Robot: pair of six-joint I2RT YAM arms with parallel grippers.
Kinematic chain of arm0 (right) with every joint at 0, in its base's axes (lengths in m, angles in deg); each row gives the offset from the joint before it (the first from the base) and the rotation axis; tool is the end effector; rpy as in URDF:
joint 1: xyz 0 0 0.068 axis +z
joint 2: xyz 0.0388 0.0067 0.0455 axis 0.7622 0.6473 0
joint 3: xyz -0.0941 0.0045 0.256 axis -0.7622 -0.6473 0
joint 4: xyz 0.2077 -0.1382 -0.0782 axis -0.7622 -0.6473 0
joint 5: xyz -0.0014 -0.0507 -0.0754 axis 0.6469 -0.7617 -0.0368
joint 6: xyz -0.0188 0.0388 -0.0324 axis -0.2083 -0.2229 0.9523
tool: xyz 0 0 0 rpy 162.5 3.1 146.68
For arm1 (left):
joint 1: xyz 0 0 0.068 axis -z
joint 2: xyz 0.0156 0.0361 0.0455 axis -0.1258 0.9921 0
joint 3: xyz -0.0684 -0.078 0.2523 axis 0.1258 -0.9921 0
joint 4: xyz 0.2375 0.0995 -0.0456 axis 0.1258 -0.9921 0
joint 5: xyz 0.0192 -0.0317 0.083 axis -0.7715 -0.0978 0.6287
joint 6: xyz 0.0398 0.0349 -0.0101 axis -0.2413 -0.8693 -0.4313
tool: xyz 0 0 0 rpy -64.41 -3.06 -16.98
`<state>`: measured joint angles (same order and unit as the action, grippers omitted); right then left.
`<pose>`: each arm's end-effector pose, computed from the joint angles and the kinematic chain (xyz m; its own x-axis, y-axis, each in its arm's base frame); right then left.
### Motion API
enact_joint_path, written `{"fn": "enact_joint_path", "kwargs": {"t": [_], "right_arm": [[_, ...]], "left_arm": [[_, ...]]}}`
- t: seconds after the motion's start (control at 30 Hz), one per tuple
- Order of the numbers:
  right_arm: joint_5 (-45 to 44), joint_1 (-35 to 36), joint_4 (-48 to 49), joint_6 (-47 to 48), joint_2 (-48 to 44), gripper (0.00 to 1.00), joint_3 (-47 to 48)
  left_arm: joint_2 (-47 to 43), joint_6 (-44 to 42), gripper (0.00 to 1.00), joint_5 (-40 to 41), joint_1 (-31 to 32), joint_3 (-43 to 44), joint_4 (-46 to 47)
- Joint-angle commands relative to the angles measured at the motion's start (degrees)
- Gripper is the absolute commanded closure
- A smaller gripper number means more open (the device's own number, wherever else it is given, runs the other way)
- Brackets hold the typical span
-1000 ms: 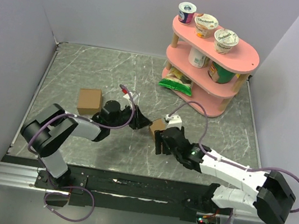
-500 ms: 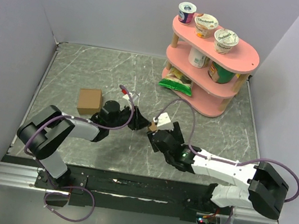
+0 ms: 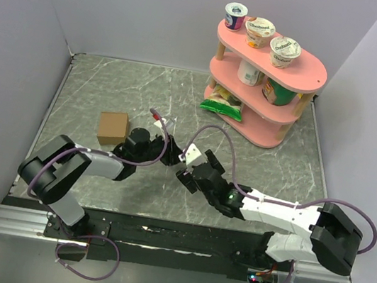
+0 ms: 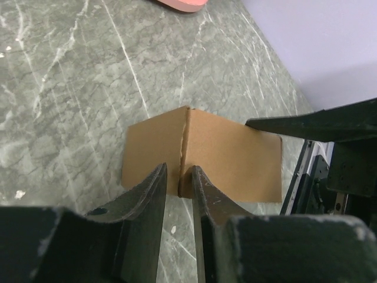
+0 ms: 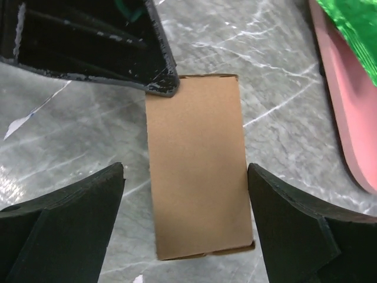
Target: Fold the paper box
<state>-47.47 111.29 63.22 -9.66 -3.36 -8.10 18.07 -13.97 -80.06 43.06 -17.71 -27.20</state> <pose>0.1393 0.2209 0.2095 -0.1871 -0.5843 -0.7897 -0.5960 0.7065 -0.3816 0.2376 -0.1892 0.1733 -0.6129 -0.1821 -0.7688 0.6196 0.4930 -0.6108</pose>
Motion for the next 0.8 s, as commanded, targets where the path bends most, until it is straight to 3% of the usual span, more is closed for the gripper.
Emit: {"fn": "enact_joint_path", "kwargs": {"t": [0.0,0.27,0.67,0.7,0.77], "right_arm": [[7.7,0.3,-2.0,-1.2,1.6,0.12,3.2],[8.5,3.5,-9.3,-10.0,1.1,0.11,7.4],[5.2,4.3,-14.1,-17.2,7.9,0.07,13.3],[5.7,4.3,-14.7,-17.6,7.1,0.06,13.4],[7.5,4.4,-15.2,-18.0,3.6,0.03,12.3]], "left_arm": [[-1.0,-2.7,0.71,5.3,0.2,-3.4,-7.2],[-4.9,-1.2,0.71,7.8,0.2,-9.0,-6.4],[-3.1,3.6,0.65,11.3,0.2,-9.5,-7.0],[-4.3,4.0,0.64,11.8,0.2,-9.8,-6.9],[-5.9,4.7,0.53,13.1,0.2,-10.9,-7.4]]}}
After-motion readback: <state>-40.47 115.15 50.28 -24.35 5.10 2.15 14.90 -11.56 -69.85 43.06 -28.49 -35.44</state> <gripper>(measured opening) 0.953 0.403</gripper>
